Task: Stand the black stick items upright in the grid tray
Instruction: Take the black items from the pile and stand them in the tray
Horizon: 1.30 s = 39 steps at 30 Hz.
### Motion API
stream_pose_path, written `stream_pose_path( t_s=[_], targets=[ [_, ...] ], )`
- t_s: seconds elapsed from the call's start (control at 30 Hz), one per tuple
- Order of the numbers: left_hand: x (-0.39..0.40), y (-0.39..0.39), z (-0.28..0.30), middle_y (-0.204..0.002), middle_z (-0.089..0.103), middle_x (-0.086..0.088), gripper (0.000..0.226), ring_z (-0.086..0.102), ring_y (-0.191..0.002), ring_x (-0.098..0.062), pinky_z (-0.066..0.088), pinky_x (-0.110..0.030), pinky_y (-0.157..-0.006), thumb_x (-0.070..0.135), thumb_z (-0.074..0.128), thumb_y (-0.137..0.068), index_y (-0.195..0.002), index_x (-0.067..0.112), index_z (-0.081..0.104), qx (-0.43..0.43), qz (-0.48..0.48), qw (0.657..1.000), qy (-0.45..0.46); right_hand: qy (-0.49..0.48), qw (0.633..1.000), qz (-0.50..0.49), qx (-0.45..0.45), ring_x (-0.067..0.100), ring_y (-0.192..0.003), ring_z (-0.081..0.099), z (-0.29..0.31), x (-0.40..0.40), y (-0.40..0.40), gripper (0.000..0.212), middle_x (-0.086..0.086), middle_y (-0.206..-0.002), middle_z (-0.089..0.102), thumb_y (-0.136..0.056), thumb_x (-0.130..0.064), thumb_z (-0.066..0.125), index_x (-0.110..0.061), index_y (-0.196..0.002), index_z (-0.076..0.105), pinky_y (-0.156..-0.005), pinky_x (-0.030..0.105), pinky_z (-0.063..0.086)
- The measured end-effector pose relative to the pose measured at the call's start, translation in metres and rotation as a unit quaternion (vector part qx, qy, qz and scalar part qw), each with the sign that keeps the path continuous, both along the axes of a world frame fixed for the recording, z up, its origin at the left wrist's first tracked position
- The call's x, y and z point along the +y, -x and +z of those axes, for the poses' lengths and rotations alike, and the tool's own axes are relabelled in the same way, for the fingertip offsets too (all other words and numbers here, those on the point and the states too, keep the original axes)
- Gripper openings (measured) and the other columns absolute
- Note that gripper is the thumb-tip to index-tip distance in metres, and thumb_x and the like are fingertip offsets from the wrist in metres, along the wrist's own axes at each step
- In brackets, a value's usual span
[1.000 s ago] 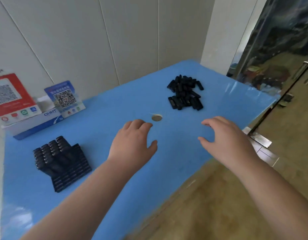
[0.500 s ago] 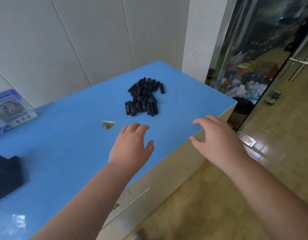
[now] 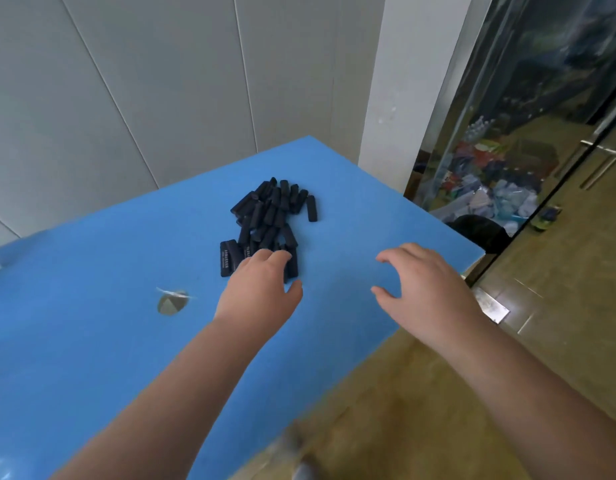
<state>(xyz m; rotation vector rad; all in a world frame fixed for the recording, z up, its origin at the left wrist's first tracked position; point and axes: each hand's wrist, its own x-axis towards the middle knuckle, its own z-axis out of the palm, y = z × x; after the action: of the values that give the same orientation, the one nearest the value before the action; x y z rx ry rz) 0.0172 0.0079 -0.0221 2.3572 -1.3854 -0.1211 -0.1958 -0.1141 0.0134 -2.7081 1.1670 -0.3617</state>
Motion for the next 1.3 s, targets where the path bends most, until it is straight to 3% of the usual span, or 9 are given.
stream_pose_path(
  t_s=[0.1, 0.33, 0.63, 0.8, 0.93, 1.0, 1.07, 1.2, 1.3],
  targets=[
    [-0.027, -0.013, -0.002, -0.101, 0.057, 0.005, 0.037, 0.054, -0.092, -0.017, 0.04, -0.027, -0.07, 0.045, 0.056, -0.089, -0.117, 0.021, 0.059, -0.003, 0.0, 0.999, -0.034, -0.001, 1.0, 0.004, -0.005, 0.017, -0.119, 0.053, 0.001, -0.023, -0.017, 0.044, -0.01, -0.124, 0.058, -0.09, -0.042, 0.067, -0.026, -0.13, 0.058, -0.096, 0.032, 0.047],
    [-0.078, -0.031, -0.01, -0.09, 0.055, 0.006, 0.026, 0.054, -0.088, -0.018, 0.047, -0.031, -0.069, 0.044, 0.055, -0.091, -0.099, 0.02, 0.06, -0.014, 0.019, 0.999, -0.034, -0.028, 0.998, 0.039, -0.031, 0.016, -0.114, 0.054, -0.01, -0.065, -0.05, 0.035, -0.01, -0.117, 0.059, -0.091, -0.039, 0.065, -0.027, -0.123, 0.062, -0.092, 0.034, 0.049],
    [-0.124, -0.037, -0.024, -0.088, 0.052, 0.003, 0.023, 0.052, -0.089, -0.021, 0.044, -0.032, -0.067, 0.042, 0.055, -0.091, -0.097, 0.02, 0.054, -0.033, 0.122, 0.984, -0.126, -0.056, 0.989, 0.126, -0.049, 0.017, -0.11, 0.056, -0.028, -0.129, -0.08, 0.033, -0.009, -0.113, 0.06, -0.089, -0.036, 0.067, -0.026, -0.12, 0.064, -0.088, 0.031, 0.046],
    [-0.138, -0.036, -0.025, -0.067, 0.051, 0.002, 0.023, 0.047, -0.06, -0.015, 0.031, -0.03, -0.048, 0.029, 0.053, -0.091, -0.075, 0.019, 0.042, -0.05, 0.198, 0.971, -0.124, -0.072, 0.98, 0.177, -0.048, 0.016, -0.111, 0.055, -0.036, -0.158, -0.088, 0.032, -0.01, -0.115, 0.059, -0.09, -0.038, 0.064, -0.028, -0.12, 0.063, -0.088, 0.032, 0.048],
    [-0.14, -0.03, -0.022, -0.067, 0.053, 0.006, 0.018, 0.048, -0.061, -0.012, 0.035, -0.027, -0.048, 0.03, 0.054, -0.091, -0.079, 0.018, 0.049, -0.045, 0.236, 0.967, -0.082, -0.086, 0.975, 0.201, -0.041, 0.015, -0.112, 0.054, -0.043, -0.176, -0.092, 0.031, -0.011, -0.116, 0.059, -0.091, -0.038, 0.063, -0.028, -0.12, 0.062, -0.088, 0.031, 0.048],
    [-0.138, -0.025, -0.019, -0.073, 0.057, 0.017, 0.008, 0.052, -0.066, -0.005, 0.037, -0.02, -0.051, 0.034, 0.056, -0.09, -0.093, 0.027, 0.054, 0.013, 0.268, 0.963, -0.033, -0.098, 0.973, 0.208, -0.035, 0.015, -0.113, 0.054, -0.048, -0.183, -0.097, 0.031, -0.011, -0.117, 0.058, -0.092, -0.039, 0.061, -0.028, -0.121, 0.062, -0.089, 0.033, 0.049],
    [-0.137, -0.018, -0.016, -0.078, 0.061, 0.024, 0.018, 0.058, -0.071, 0.003, 0.038, -0.015, -0.055, 0.036, 0.06, -0.089, -0.107, 0.038, 0.059, 0.118, 0.301, 0.945, 0.038, -0.112, 0.969, 0.218, -0.024, 0.017, -0.115, 0.053, -0.054, -0.19, -0.107, 0.033, -0.009, -0.12, 0.057, -0.093, -0.04, 0.059, -0.026, -0.123, 0.061, -0.089, 0.035, 0.05],
    [-0.134, -0.007, -0.014, -0.088, 0.071, 0.022, 0.03, 0.066, -0.084, 0.001, 0.045, -0.02, -0.066, 0.033, 0.072, -0.084, -0.114, 0.035, 0.065, 0.322, 0.357, 0.863, 0.157, -0.116, 0.964, 0.238, 0.011, 0.023, -0.117, 0.051, -0.065, -0.196, -0.144, 0.039, -0.001, -0.12, 0.055, -0.094, -0.038, 0.058, -0.02, -0.128, 0.059, -0.083, 0.034, 0.046],
    [-0.13, -0.003, -0.014, -0.091, 0.075, 0.018, 0.03, 0.071, -0.079, -0.005, 0.052, -0.027, -0.075, 0.03, 0.075, -0.083, -0.112, 0.033, 0.068, 0.405, 0.369, 0.808, 0.217, -0.109, 0.961, 0.254, 0.014, 0.028, -0.118, 0.047, -0.073, -0.196, -0.176, 0.038, 0.004, -0.117, 0.052, -0.096, -0.038, 0.057, -0.021, -0.13, 0.058, -0.086, 0.038, 0.047]
  ],
)
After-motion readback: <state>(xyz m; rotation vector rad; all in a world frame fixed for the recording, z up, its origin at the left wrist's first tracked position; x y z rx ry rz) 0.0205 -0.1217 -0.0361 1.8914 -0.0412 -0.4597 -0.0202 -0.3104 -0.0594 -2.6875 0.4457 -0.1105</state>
